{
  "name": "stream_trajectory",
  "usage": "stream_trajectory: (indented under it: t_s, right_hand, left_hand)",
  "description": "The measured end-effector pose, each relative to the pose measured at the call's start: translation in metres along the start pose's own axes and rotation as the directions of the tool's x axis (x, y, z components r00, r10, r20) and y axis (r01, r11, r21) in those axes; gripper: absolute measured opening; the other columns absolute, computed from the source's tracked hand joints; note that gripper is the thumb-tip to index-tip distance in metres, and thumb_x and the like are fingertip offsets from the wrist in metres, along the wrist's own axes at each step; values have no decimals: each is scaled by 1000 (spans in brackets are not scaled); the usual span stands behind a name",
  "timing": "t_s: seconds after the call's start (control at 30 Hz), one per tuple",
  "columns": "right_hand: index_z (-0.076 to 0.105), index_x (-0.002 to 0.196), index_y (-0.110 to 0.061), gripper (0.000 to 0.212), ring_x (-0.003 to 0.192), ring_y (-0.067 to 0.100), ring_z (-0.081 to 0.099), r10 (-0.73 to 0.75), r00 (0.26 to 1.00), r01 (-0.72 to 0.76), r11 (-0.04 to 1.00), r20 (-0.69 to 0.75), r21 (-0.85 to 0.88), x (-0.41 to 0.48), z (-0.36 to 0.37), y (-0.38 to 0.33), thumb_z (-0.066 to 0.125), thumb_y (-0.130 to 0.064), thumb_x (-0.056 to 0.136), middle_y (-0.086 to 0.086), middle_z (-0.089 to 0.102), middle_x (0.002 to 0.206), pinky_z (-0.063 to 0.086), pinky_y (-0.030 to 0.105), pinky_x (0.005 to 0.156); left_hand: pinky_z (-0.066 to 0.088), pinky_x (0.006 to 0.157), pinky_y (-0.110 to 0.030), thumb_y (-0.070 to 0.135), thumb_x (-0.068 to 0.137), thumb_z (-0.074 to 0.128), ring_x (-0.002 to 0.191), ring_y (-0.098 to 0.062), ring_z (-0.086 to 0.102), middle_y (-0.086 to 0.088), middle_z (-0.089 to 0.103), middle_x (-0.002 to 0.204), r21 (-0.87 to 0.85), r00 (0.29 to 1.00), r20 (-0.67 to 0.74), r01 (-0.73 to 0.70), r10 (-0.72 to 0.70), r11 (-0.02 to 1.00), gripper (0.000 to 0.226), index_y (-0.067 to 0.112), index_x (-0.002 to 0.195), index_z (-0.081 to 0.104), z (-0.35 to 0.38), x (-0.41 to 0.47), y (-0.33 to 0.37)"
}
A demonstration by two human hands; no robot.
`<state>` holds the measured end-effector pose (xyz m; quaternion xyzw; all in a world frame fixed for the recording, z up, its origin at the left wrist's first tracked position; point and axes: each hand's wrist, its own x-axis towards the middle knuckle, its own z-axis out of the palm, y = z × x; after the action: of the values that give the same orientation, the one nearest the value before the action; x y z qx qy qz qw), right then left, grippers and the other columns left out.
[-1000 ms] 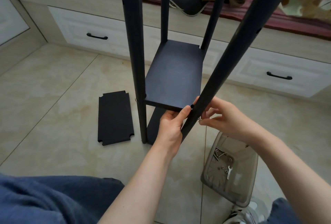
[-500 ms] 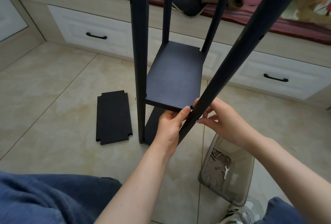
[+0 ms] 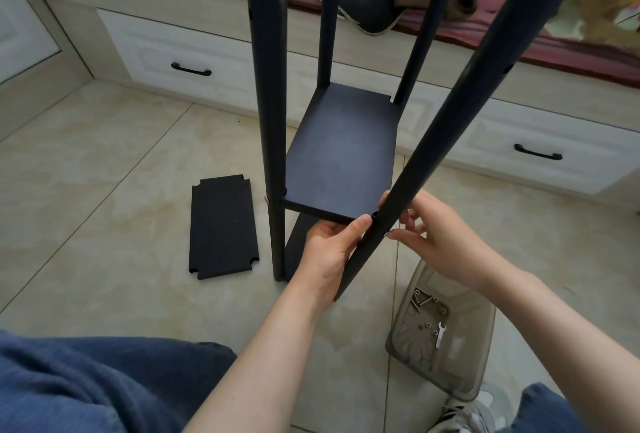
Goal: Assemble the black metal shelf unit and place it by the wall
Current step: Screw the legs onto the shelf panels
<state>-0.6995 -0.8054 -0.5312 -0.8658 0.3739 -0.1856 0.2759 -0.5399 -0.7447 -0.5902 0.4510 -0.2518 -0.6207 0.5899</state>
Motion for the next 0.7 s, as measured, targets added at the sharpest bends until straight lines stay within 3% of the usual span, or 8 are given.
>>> stream_trajectory:
  t_s: [0.23,0.4,0.53,0.7]
  right_hand:
    - [57,111,-23,31,76,18,50,28,1000,-28,1000,-11,7,-1,4,2,69,-5,89,-2,50,87,49,29,68]
    - [56,110,-26,33,76,16,50,71,997,-68,995,-38,72,-2,7,1,67,-2,89,-3,52,86,49,22,69]
    - [58,108,-28,38,75,16,50,102,994,-94,986,-49,140,-1,5,0,67,3,88,-2,52,85,51,23,66]
    - [61,108,-24,33,72,9,48,83,996,-81,994,-24,72,3,1,3,71,-1,86,-2,52,92,50,21,67]
  left_hand:
    - [54,99,-38,36,80,71,104,-22,72,-3,77,104,-1,1000,-10,8,-8,1000,28,23,104,73,1,-2,-2]
    - [56,77,-19,31,91,70,93,-8,73,7,78,97,78,996,-94,14,-6,997,16,24,105,70,11,-4,1]
    - [55,86,-25,30,95,67,99,-11,72,3,77,106,62,992,-125,32,-24,998,24,19,116,68,14,-6,1]
    - [49,64,-7,31,95,66,89,2,71,8,77,101,103,992,-116,71,-59,992,16,22,109,69,10,-6,10]
